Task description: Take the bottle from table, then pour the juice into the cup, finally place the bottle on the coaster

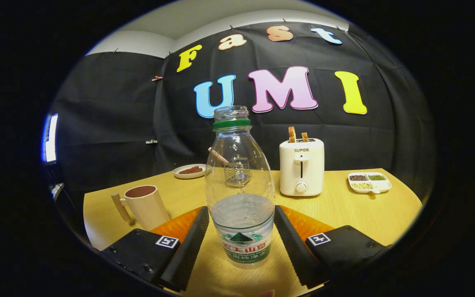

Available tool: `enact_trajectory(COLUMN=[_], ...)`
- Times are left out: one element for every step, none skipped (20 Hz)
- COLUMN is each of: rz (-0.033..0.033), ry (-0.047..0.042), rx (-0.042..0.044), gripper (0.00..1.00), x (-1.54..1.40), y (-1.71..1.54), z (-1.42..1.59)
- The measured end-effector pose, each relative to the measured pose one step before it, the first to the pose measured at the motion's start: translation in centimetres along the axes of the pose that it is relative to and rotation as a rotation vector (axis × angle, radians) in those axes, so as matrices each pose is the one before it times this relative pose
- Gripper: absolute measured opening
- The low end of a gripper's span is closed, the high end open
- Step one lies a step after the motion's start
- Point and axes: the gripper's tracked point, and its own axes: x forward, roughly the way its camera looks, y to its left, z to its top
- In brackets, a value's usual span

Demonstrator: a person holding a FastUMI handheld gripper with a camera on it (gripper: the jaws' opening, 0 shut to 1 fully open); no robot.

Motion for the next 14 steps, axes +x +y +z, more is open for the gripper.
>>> enact_trajectory(rz=[-0.00379, 0.00241, 0.00094, -0.00074, -0.00085, -0.00214, -0.00410, -0.00624, -0.00575, -0.00631, -0.00425, -0.00908, -0.01287, -0.00450], ry=[0.00161, -0.00248, -0.00091, -0.00096, -0.00042, -0.00200, -0.00404, -0.00316, -0.00346, -0.00301, 0.00125, 0.00493, 0.00691, 0.00455], rx=[0.00316, 0.00453, 0.00228, -0.00070, -0.00233, -0.00272, -0.00122, -0.00126, -0.00093, 0.00372, 0.00726, 0.00101, 0.00000, 0.00541], gripper=[0.97, 0.98, 0.98, 0.98, 0.98, 0.98, 0.98, 0.98, 0.98, 0.98, 0.98, 0.98, 0.98, 0.98], x=[-0.057, -0.341, 0.105, -0.070, -0.132, -0.304, -0.279, -0.294, -0.335, -0.522, -0.507, -0.690, -1.026, -1.050], y=[-0.011, -0.422, 0.440, 0.052, -0.057, 0.110, -0.017, -0.102, -0.138, -0.124, -0.069, -0.068, 0.237, 0.060], z=[-0.022, -0.666, 0.743, 0.254, 0.125, 0.080, 0.388, 0.450, 0.506, 0.640, 0.605, 0.518, -0.054, 0.668])
